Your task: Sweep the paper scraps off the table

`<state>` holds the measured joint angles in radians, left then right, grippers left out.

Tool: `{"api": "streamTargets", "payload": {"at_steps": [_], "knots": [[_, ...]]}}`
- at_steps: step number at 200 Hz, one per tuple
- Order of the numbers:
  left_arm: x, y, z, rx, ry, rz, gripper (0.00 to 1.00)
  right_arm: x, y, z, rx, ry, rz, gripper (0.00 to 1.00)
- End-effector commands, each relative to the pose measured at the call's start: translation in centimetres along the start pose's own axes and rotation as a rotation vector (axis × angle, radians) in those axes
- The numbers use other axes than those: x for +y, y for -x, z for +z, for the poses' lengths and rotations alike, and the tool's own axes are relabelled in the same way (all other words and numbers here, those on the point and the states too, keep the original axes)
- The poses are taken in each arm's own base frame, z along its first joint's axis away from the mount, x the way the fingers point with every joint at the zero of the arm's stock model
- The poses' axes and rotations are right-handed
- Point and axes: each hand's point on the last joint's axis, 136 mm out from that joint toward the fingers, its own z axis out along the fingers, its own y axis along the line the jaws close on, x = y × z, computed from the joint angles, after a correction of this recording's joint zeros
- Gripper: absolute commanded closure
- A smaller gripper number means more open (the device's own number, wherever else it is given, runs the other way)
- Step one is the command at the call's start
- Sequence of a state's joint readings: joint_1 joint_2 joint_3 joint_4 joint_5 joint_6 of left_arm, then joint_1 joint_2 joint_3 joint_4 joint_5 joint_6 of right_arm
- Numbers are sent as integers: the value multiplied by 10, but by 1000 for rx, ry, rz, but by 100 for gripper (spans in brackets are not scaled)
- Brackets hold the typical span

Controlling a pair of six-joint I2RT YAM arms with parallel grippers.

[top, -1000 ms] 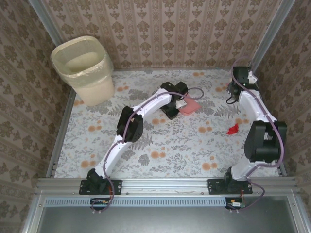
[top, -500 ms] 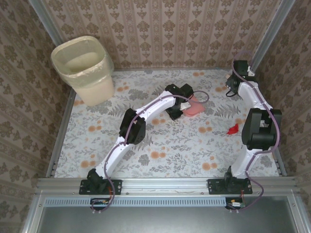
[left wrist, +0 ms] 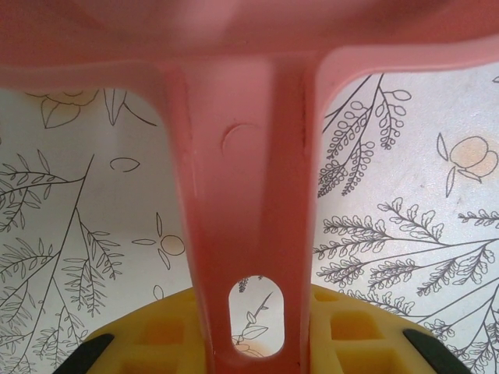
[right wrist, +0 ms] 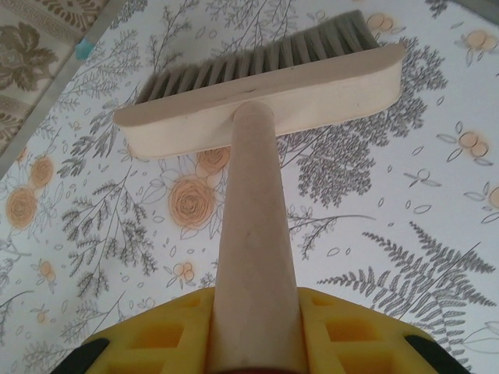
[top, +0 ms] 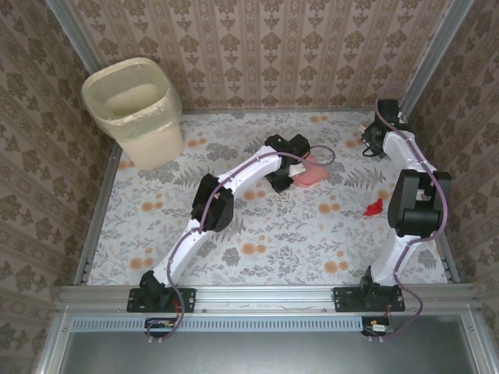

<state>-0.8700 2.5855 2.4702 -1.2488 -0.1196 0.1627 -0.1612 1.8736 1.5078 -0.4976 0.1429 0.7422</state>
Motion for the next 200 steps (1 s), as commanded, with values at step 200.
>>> {"api": "streamTargets", "payload": {"at_steps": [200], "knots": [[-1,3,-14,-37,-73,-22,87,41,-160,-88,327,291,102,100]]}}
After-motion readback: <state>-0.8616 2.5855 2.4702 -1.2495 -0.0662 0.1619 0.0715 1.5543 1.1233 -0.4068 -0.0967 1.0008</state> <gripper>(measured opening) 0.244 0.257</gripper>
